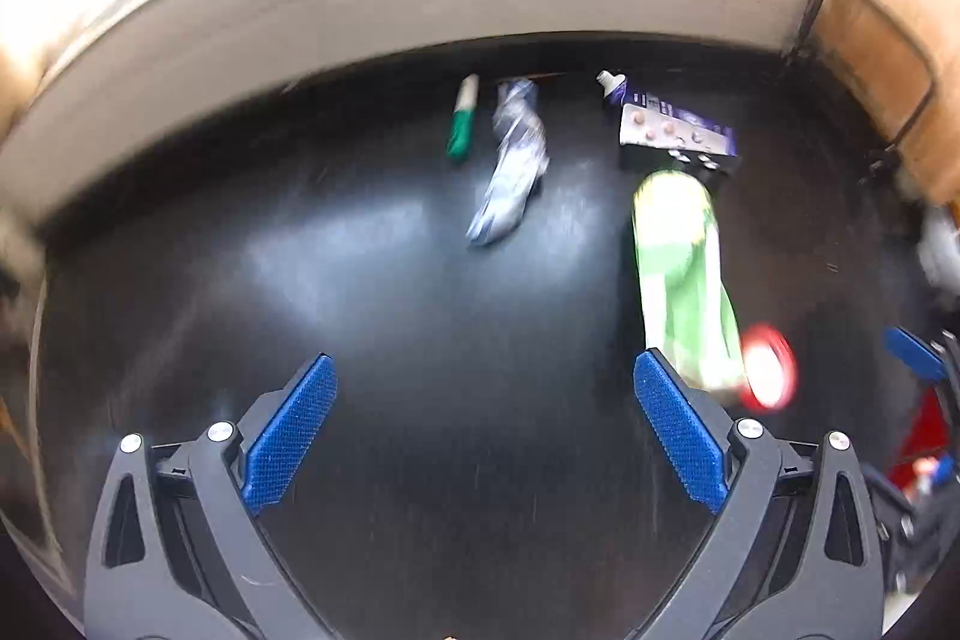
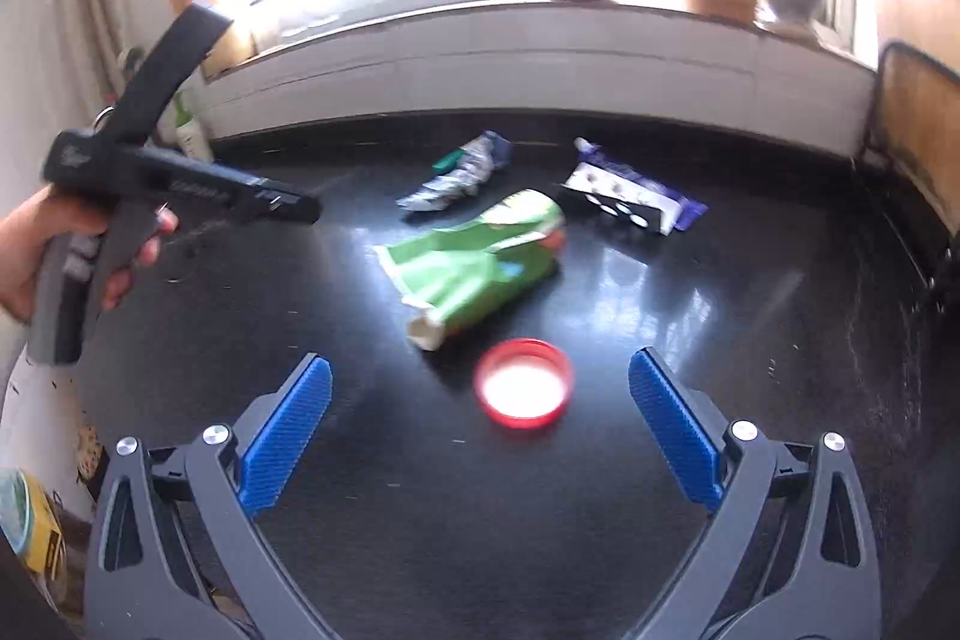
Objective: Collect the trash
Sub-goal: 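Return both open grippers to the countertop trash, then grasp the crumpled foil wrapper with the left gripper while the right grasps the blister pack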
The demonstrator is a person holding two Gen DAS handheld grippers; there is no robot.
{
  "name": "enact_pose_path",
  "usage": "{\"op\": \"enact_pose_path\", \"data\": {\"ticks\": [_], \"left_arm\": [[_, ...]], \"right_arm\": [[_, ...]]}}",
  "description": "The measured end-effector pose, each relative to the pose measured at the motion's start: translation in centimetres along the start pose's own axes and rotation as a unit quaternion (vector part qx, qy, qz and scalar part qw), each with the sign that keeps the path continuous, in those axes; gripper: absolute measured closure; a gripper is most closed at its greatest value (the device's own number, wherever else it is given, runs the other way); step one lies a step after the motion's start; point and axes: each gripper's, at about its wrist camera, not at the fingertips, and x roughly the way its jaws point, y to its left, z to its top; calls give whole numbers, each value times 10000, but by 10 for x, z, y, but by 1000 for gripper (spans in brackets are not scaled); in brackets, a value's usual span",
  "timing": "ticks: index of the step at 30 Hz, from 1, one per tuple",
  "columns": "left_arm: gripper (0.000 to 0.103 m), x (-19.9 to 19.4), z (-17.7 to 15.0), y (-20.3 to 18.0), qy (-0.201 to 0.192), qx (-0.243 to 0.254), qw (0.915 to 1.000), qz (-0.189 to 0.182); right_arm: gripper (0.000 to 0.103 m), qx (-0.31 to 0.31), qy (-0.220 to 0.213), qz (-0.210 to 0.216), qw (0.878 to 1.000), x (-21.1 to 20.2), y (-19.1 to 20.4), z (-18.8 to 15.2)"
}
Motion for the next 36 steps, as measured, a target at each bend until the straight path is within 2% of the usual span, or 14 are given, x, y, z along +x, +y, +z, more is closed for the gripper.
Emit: {"op": "enact_pose_path", "data": {"ticks": [3, 5, 8, 11, 13, 18, 22, 25, 28, 30, 32, 33, 36], "left_arm": [[7, 37, 43, -14, 260, 33, 9995, 191], [7, 59, 66, -18, 366, -63, 9990, 234], [7, 90, 89, -11, 565, -318, 9976, 237], [10, 106, 98, -10, 632, -471, 9967, 176], [24, 114, 101, -11, 789, -496, 9956, 52], [24, 130, 113, -2, 987, -1034, 9897, -67], [24, 141, 127, 2, 1178, -1212, 9853, -249], [24, 153, 136, 2, 1286, -1153, 9849, -53], [22, 168, 149, -2, 1321, -1060, 9854, 183], [21, 174, 153, -3, 1343, -1016, 9853, 298], [13, 177, 154, -3, 1381, -1142, 9831, 374], [8, 180, 153, 1, 1420, -1344, 9798, 412], [8, 183, 155, -1, 1324, -1465, 9792, 475]], "right_arm": [[7, 24, 167, -149, 9997, 12, -27, -2], [7, 40, 267, -316, 9991, 18, -58, 3], [7, 200, 433, -372, 9982, 31, -103, 17], [7, 315, 586, -133, 9977, 51, -141, 41], [7, 358, 656, 75, 9972, 62, -160, 57], [7, 923, 1161, 597, 9871, 101, -203, 97], [7, 808, 1310, 491, 9869, 115, -202, 114], [7, 237, 1380, 419, 9893, 129, -189, 124], [8, -157, 1692, 599, 9836, 151, -172, 134], [16, -367, 1704, 770, 9817, 157, -161, 141], [35, -630, 1757, 936, 9780, 164, -147, 147], [37, -820, 1765, 979, 9760, 167, -139, 149], [37, -1293, 1867, 1095, 9677, 175, -120, 152]]}}
